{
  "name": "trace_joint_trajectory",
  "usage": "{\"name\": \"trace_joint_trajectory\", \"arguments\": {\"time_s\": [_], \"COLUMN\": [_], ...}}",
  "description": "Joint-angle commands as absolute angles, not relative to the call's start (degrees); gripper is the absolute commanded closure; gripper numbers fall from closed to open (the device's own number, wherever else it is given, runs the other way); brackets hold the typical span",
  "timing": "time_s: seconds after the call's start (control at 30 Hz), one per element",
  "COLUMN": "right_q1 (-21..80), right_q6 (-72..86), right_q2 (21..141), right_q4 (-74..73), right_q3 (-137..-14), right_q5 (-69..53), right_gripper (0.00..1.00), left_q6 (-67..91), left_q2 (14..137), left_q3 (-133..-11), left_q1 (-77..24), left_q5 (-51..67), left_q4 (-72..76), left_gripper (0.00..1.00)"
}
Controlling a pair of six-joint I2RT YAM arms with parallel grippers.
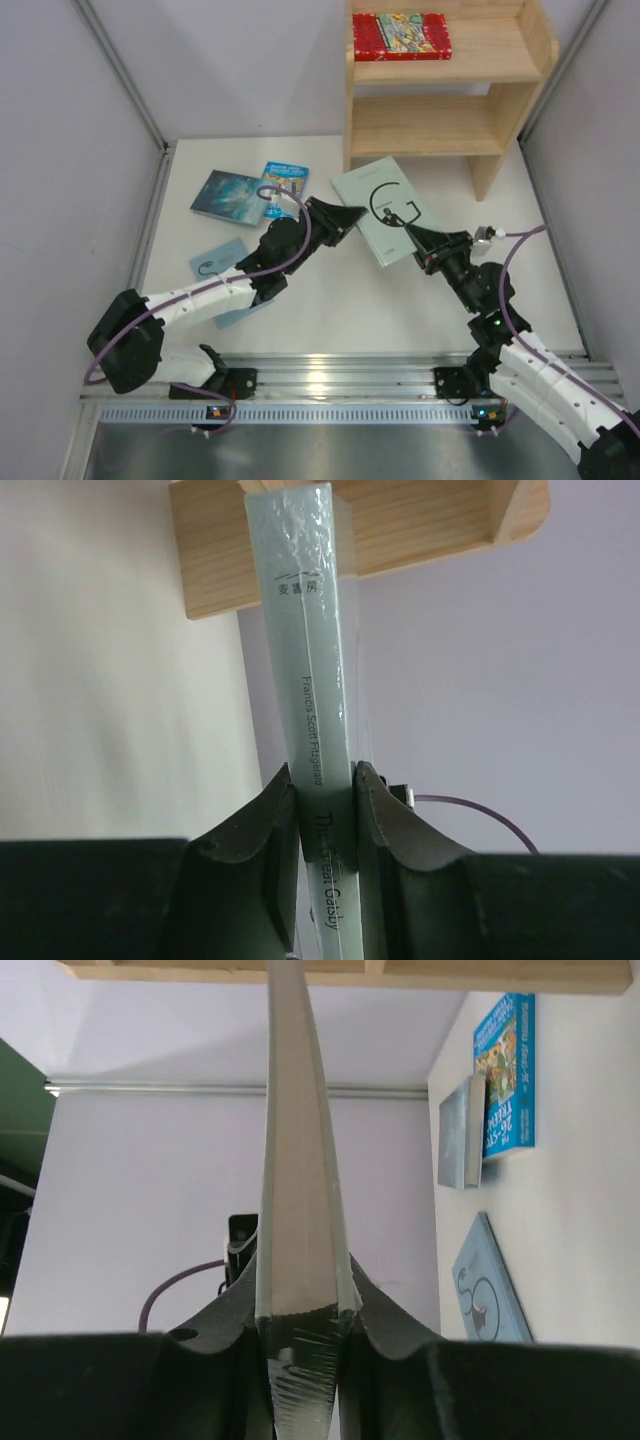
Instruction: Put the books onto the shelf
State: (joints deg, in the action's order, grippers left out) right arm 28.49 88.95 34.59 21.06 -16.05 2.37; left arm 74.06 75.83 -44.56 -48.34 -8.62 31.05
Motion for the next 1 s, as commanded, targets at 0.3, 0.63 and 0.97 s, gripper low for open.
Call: {"name": "trace_joint_trajectory", "arguments": {"time_s": [0.3,0.63,0.97], "right_q1": [26.02,23.64,23.38], "right_q6": [73.04,71.10,64.78], "right_q2": [24.26,23.11,27.68], "right_q4": [21.10,17.40,17.14], "right_q3": [-18.54,-24.08,-30.41], "right_q5": [-7.62,-19.76,-35.58], "right_gripper": [1.00,1.00,1.00], "left_q6": [63.82,43.16,30.60], "left_q2": [64.00,46.07,52.01], "left_q3": [-38.67,-46.14,-58.88], "left_q1": [-46.06,-40.53,-27.77], "left_q5": [3.85,4.92,25.12], "left_q4": [39.08,-6.46,-28.90], "left_gripper": [0.38,0.25,0.14]}}
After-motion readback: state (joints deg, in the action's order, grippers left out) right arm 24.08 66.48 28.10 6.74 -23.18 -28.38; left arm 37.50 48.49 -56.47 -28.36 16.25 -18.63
